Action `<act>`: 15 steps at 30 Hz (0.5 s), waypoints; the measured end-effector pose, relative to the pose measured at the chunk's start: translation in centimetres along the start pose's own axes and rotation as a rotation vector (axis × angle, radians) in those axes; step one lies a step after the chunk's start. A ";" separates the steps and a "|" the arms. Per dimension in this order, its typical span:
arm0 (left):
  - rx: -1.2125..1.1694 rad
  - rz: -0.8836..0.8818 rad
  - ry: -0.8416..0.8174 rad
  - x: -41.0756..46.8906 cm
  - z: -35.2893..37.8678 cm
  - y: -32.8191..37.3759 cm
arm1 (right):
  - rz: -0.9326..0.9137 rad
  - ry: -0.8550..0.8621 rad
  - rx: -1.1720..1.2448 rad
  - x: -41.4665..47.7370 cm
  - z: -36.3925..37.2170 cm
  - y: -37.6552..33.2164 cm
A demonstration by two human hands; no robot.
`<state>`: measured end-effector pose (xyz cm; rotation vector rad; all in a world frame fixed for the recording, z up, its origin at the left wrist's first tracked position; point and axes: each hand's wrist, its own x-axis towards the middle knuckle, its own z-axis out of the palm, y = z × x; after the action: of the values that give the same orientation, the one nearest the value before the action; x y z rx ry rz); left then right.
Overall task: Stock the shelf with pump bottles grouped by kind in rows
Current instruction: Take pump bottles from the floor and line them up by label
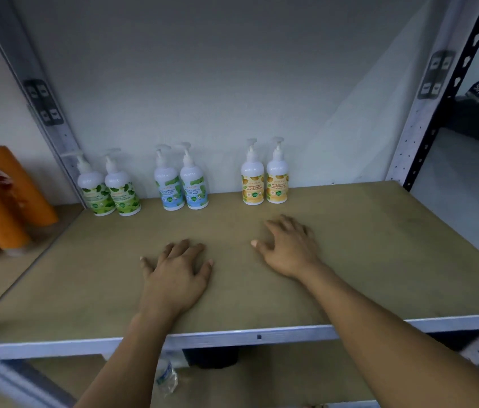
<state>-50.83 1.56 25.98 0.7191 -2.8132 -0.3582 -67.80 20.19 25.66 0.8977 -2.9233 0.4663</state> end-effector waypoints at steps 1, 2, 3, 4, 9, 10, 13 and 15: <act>0.007 -0.005 -0.014 -0.5 -0.2 0.1 | -0.037 -0.041 -0.012 -1.5 -0.2 -0.5; 0.013 -0.006 -0.035 -1.1 -0.4 0.1 | -0.065 -0.076 -0.022 -2.9 -0.4 -1.0; 0.014 -0.003 -0.064 -1.8 -0.7 0.1 | -0.079 -0.108 -0.031 -4.4 -0.7 -1.4; 0.011 0.003 -0.089 -2.5 -0.9 0.1 | -0.082 -0.132 -0.035 -5.6 -0.9 -1.7; 0.022 0.026 -0.136 -6.9 -2.0 0.1 | -0.073 -0.175 -0.041 -11.1 -2.1 -2.7; 0.015 0.031 -0.141 -7.8 -2.2 0.1 | -0.070 -0.184 -0.045 -12.1 -2.4 -2.9; -0.022 0.072 -0.170 -10.4 -3.6 -0.7 | -0.077 -0.223 -0.073 -14.7 -3.3 -3.5; -0.046 0.096 -0.189 -12.7 -5.1 -1.9 | -0.111 -0.249 -0.101 -16.4 -4.1 -4.6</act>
<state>-37.73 5.27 28.45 0.5647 -2.9912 -0.4963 -51.83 26.64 28.63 1.1741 -3.0578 0.2121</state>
